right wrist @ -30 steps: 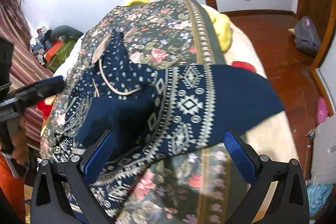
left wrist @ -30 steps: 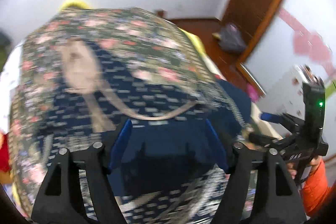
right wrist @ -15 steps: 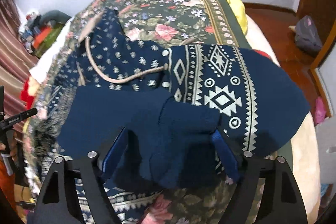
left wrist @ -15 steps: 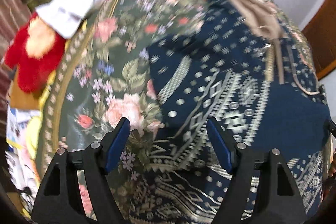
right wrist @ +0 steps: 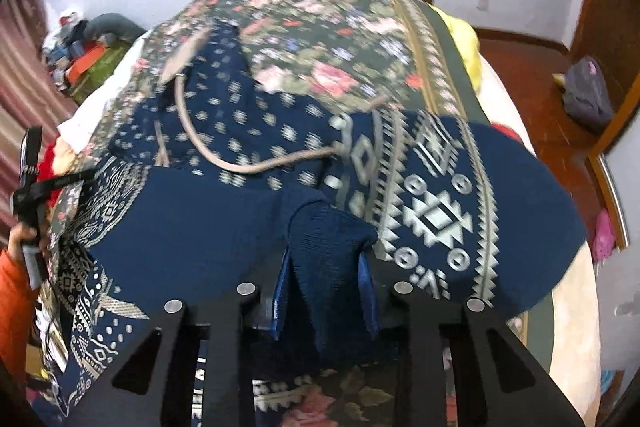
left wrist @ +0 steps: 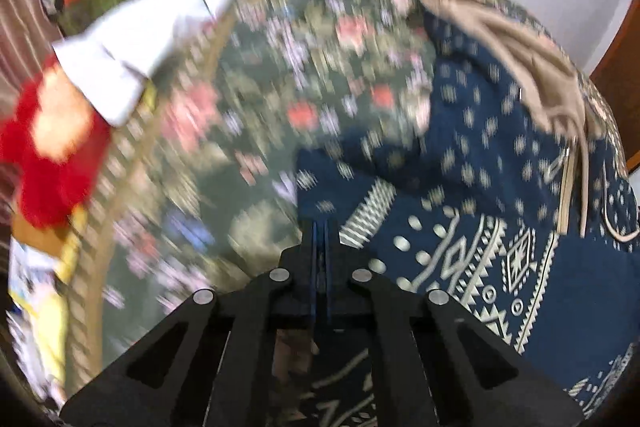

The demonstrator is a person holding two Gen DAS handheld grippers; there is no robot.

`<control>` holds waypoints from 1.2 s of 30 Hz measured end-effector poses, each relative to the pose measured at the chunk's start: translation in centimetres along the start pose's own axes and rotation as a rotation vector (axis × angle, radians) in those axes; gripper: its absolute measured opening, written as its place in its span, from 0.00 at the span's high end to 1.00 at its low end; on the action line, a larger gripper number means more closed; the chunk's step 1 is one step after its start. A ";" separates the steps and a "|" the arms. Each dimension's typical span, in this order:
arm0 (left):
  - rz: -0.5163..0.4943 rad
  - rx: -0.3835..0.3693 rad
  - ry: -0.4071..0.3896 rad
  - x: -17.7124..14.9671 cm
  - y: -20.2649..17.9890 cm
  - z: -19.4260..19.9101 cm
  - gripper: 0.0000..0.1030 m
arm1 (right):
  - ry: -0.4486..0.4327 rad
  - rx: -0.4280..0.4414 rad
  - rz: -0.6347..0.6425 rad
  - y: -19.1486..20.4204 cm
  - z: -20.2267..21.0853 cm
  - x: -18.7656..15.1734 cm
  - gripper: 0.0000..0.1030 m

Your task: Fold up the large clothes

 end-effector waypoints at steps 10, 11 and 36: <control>0.022 0.024 0.027 -1.9 4.0 -0.1 1.00 | -0.015 -0.142 0.119 1.0 -2.0 -0.2 0.73; 0.008 0.009 0.023 -2.3 3.6 0.5 1.00 | -0.020 -0.161 0.136 0.8 -1.8 -0.2 0.73; -0.119 0.064 0.105 -8.8 -3.1 3.7 0.67 | 0.030 -0.096 -0.037 -5.1 3.5 -2.4 0.21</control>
Point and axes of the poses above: each gripper's, at about its wrist camera, not at the fingertips, and z roughly against the way its jaws point, y to its left, x to its top, the point moved 5 cm from there along -z, roughly the way its jaws point, and after that the axes turned 1 degree about -x, right-handed, at the moved point
